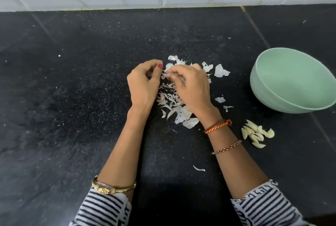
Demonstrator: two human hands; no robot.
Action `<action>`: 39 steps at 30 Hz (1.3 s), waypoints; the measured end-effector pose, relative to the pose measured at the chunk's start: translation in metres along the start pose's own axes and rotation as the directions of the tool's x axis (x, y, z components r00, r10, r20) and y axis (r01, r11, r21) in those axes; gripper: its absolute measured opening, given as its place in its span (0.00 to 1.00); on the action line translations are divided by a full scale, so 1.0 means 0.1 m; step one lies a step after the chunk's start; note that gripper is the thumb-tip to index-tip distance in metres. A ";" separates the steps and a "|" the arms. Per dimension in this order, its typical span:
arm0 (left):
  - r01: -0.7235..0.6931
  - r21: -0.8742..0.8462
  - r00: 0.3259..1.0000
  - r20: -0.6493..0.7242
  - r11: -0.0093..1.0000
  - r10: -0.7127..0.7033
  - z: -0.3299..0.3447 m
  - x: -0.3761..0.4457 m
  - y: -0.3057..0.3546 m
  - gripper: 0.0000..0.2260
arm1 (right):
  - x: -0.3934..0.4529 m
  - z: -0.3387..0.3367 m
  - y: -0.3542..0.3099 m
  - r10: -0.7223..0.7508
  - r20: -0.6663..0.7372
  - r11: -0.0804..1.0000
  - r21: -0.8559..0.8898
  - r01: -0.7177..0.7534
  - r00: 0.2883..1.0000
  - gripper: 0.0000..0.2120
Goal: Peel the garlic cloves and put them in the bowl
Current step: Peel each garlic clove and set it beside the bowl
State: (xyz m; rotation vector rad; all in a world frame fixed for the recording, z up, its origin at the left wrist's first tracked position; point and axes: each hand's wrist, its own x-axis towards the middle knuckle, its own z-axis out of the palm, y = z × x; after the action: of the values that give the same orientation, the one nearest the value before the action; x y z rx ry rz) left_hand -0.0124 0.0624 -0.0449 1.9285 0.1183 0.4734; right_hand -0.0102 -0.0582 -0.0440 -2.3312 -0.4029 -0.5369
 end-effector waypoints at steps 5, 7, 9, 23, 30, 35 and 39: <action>0.072 -0.268 0.983 0.183 0.961 -0.022 0.00 -0.01 0.03 0.09 | 0.00 0.01 0.05 0.153 -0.183 0.974 0.192 -0.117 0.971 0.06; 0.091 -0.295 0.978 0.209 0.951 -0.028 0.02 -0.01 0.03 0.10 | 0.00 0.02 0.07 0.154 -0.179 0.968 0.222 -0.112 0.972 0.06; 0.100 -0.313 0.978 0.208 0.944 -0.034 0.03 -0.01 0.03 0.10 | 0.00 0.02 0.09 0.149 -0.169 0.970 0.218 -0.110 0.974 0.07; 0.133 -0.466 0.984 0.170 0.875 -0.059 0.03 -0.02 0.09 0.12 | -0.01 0.01 0.13 0.008 -0.259 0.991 0.130 0.027 0.966 0.02; 0.106 -0.483 0.984 0.175 0.869 -0.023 0.04 -0.02 0.08 0.13 | -0.02 0.00 0.12 -0.066 -0.331 0.994 0.056 0.090 0.941 0.01; 0.217 -0.541 0.968 0.230 0.813 -0.105 0.00 0.00 0.09 0.14 | -0.02 0.01 0.12 -0.168 -0.339 0.983 0.009 0.182 0.926 0.05; 0.281 -0.586 0.955 0.251 0.760 -0.159 0.01 0.00 0.14 0.13 | -0.01 0.02 0.13 -0.196 -0.354 0.977 0.010 0.213 0.915 0.06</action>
State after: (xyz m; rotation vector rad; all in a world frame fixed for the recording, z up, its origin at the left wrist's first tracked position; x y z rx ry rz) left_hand -0.0140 0.0564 -0.0325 1.2740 0.0567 0.1336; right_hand -0.0054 -0.0663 -0.0528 -2.0999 -0.4842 -1.0160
